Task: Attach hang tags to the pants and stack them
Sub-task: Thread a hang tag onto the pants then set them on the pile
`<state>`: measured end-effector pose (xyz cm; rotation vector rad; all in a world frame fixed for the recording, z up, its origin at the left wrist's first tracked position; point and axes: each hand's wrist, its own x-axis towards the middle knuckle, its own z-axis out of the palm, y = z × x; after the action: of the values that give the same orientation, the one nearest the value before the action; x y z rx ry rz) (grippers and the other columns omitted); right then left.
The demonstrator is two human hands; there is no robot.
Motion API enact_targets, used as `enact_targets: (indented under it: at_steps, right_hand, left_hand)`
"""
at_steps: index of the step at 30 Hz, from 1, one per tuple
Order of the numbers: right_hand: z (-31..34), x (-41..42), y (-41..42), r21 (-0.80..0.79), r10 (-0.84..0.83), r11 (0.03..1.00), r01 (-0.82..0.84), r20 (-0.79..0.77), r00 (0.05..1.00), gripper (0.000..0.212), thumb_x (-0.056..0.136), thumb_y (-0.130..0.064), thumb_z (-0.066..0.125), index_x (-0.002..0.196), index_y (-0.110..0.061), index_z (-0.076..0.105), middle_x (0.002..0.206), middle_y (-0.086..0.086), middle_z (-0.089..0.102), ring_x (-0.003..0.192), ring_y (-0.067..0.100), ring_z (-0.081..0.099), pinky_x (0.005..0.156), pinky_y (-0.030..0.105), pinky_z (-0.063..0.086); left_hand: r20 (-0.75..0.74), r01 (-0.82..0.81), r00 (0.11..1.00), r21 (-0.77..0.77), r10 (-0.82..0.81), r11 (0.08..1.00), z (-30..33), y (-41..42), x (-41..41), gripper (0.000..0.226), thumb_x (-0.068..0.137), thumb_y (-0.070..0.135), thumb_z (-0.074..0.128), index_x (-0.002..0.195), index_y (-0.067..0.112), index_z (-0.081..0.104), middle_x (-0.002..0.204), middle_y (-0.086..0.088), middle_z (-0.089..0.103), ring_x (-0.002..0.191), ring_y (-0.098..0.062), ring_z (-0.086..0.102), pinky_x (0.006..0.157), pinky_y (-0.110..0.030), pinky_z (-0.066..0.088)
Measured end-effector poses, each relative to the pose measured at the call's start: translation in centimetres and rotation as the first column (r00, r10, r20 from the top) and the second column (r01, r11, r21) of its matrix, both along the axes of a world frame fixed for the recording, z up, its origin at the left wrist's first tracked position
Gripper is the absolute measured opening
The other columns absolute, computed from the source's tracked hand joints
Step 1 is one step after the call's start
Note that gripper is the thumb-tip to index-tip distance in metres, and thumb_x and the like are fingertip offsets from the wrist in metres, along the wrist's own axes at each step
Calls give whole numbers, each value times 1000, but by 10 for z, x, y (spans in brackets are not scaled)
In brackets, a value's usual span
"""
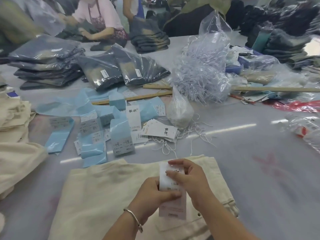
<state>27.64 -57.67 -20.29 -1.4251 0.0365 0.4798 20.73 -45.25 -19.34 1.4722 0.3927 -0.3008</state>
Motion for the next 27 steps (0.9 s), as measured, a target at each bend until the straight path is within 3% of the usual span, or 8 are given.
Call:
enact_targets:
  at_steps: [4,9,12,16,18,20,25,27]
  right_hand:
    - [-22,43,-13,-123,-3,992,12,75,997,16,79,-1,74,81,-17,75,63,6,60,59,15,56,56,25,46]
    - [-55,115,-38,-438,-125,867,238,271,954,16,82,-5,68,77,-20,69,68,5,62,66,18,57,65,29,43]
    - [-73,141,-40,-603,-77,765,225,261,962,11,79,-14,70,73,-21,64,76,2,63,74,22,59,64,30,42]
    - [-81,169,-20,-835,-16,528,153,170,985,34,80,-44,71,93,-16,58,92,0,65,89,26,62,73,32,41]
    - [-80,184,-9,-911,-29,379,164,165,986,53,80,-55,66,111,-13,56,108,5,66,103,26,63,85,34,39]
    - [-80,194,0,-941,-35,297,164,161,986,57,83,-57,62,116,-12,55,115,7,65,108,26,62,90,36,36]
    - [-82,206,9,-937,-17,329,117,118,993,33,95,-35,52,113,-10,62,117,11,65,110,29,60,91,35,37]
    - [-81,203,9,-917,-17,379,122,125,992,28,95,-28,52,110,-8,65,115,11,66,108,30,61,84,32,41]
  left_hand:
    - [27,43,999,1,-43,999,-4,6,10,13,70,21,85,79,13,78,82,-6,75,73,-14,70,65,-22,52]
    - [-40,-213,975,94,218,972,-11,13,17,32,71,44,70,63,14,69,61,-3,64,53,-16,57,50,-24,45]
    - [-75,-320,941,129,331,938,-16,19,16,32,70,41,78,61,12,70,58,-6,61,48,-19,55,45,-30,47]
    - [-39,-442,892,122,450,888,-25,28,15,40,55,35,91,55,6,64,56,-9,55,53,-17,47,51,-27,38]
    - [-15,-473,878,115,478,873,-29,32,14,38,64,31,89,49,10,61,51,-8,54,49,-15,45,47,-21,33]
    - [11,-476,878,131,478,870,-34,36,13,42,74,24,84,43,10,59,48,-7,54,45,-14,44,44,-19,32]
    - [21,-482,876,117,483,869,-33,42,8,48,82,12,72,36,10,58,41,-1,53,35,-6,43,38,-13,32]
    - [14,-477,878,102,478,873,-31,42,6,50,82,10,71,34,11,58,38,2,51,33,-4,42,36,-11,31]
